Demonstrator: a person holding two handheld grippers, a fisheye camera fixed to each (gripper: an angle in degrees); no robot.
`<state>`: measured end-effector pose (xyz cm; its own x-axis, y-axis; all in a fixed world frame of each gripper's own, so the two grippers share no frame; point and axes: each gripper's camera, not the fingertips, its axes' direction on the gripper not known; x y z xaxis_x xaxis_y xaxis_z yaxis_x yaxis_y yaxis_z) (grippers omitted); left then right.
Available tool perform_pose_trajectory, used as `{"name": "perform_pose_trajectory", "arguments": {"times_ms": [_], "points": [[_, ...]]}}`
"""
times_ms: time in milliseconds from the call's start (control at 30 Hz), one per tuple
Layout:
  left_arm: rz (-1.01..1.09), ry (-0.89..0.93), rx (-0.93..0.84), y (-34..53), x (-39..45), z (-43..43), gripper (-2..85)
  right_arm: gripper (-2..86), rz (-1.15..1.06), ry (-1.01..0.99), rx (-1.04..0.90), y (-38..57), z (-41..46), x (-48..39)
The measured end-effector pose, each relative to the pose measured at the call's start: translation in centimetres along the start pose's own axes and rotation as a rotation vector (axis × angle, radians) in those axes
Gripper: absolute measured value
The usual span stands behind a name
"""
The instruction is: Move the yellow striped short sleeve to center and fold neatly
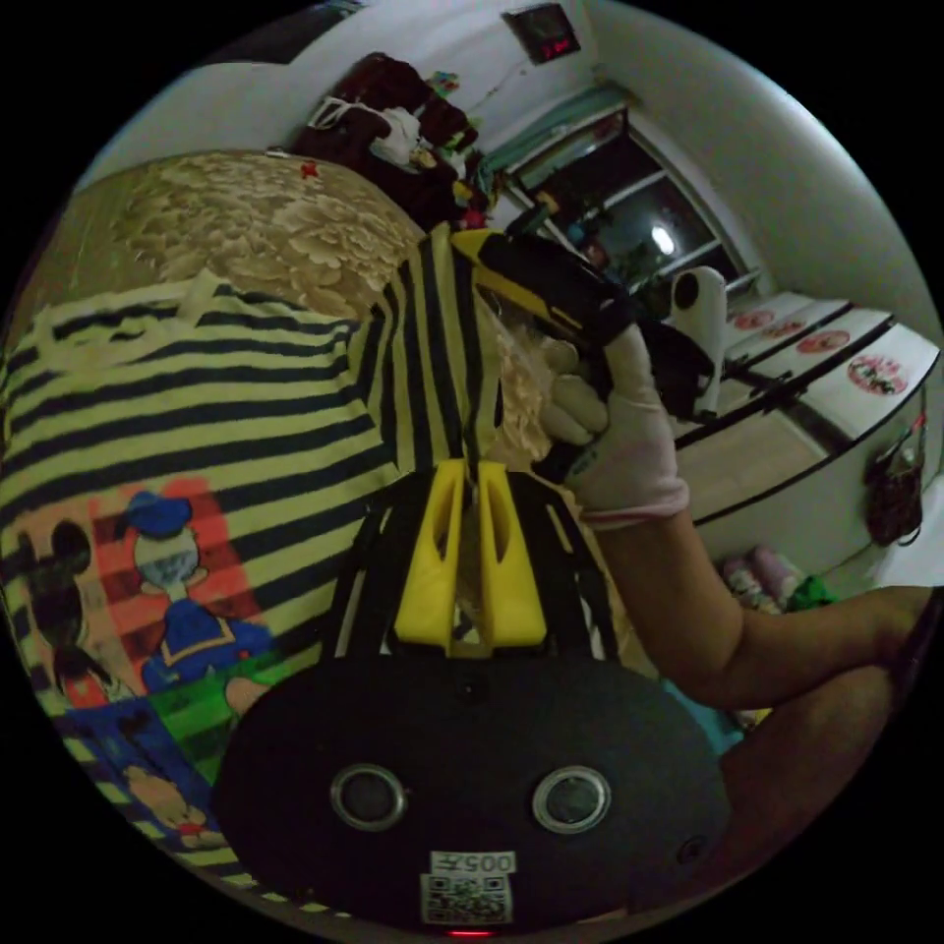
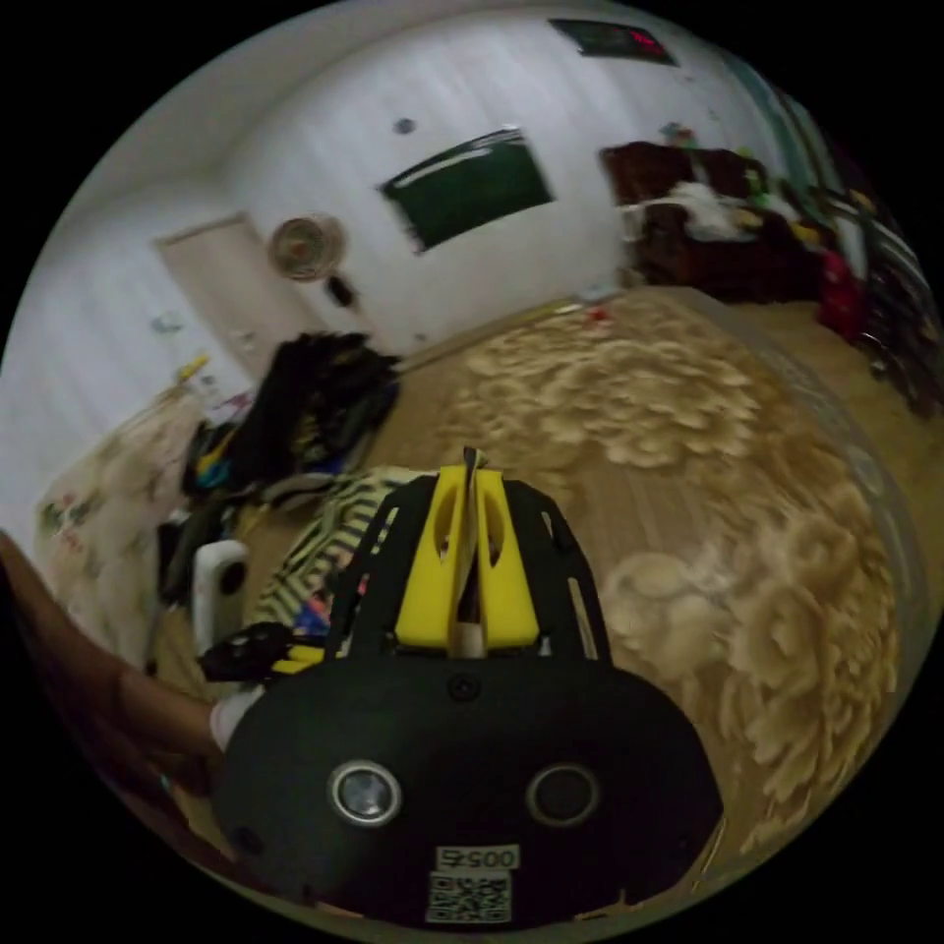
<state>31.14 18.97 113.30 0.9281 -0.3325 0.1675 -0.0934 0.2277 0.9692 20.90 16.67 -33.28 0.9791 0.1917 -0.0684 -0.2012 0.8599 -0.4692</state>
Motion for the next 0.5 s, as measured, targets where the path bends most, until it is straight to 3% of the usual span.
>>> {"name": "perform_pose_trajectory", "arguments": {"times_ms": [133, 233, 333, 500], "points": [[0.018, -0.085, -0.012, 2.9, 0.0, -1.2, 5.2, 3.0, -0.003, -0.234, -0.235, 1.8, 4.3, 1.0], [0.128, -0.194, -0.044, 5.0, 1.1, -2.5, 5.5, 3.7, 0.097, -0.394, -0.160, 3.8, 3.7, 3.7], [0.223, -0.343, -0.054, 6.4, 2.0, -3.6, 4.9, 1.8, 0.129, -0.281, -0.074, 5.9, 1.4, 5.9], [0.260, -0.406, -0.064, 5.0, 0.7, -2.7, 2.7, -0.8, 0.100, -0.118, -0.159, 8.5, 2.4, 7.0]]}}
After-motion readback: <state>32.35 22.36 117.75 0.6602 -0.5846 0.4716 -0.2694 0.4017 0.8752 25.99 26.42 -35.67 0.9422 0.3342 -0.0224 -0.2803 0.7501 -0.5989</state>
